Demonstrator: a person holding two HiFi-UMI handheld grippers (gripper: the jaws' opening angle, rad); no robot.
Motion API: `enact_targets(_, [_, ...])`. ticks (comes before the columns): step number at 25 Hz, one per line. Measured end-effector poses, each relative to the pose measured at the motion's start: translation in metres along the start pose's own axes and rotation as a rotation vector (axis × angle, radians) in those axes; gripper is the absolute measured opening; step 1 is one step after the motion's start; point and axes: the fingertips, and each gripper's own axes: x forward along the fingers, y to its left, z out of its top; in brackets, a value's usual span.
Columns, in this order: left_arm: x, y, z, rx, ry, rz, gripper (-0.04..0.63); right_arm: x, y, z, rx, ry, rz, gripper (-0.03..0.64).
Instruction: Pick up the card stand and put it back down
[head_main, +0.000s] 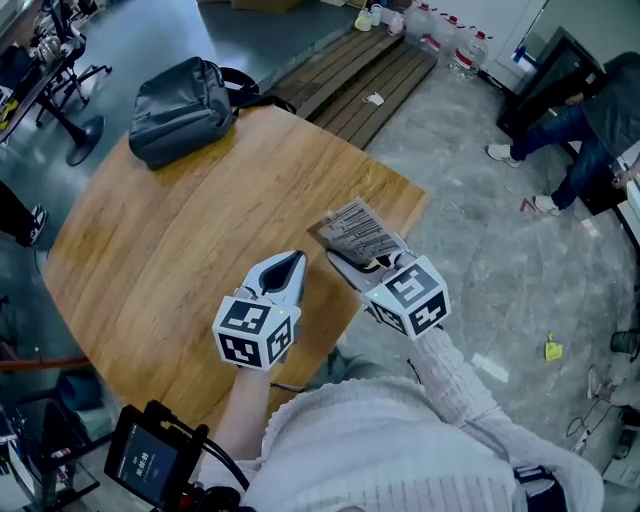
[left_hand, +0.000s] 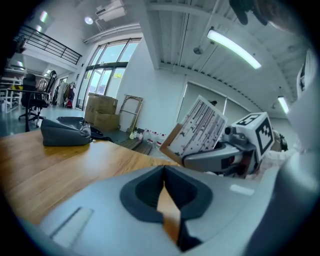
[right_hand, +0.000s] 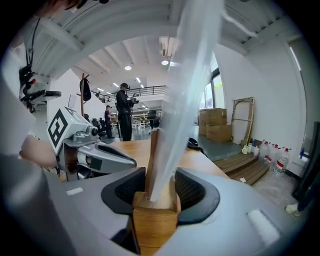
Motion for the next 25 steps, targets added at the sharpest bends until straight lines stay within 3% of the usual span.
enact_targets(7, [0.0012, 0.0034, -0.0024, 0.030, 0.017, 0.022, 0.008, 0.0016, -0.0009, -0.0012, 0.010, -0.001, -0.011, 0.184])
enact_targets(12, [0.0014, -0.0001, 0.0015, -0.018, -0.003, -0.007, 0.008, 0.0002, -0.0008, -0.0036, 0.024, 0.007, -0.007, 0.184])
enact_targets(25, [0.0014, 0.0033, -0.0080, -0.019, 0.025, 0.003, 0.008, 0.0000, -0.0018, -0.0076, 0.044, 0.022, -0.003, 0.183])
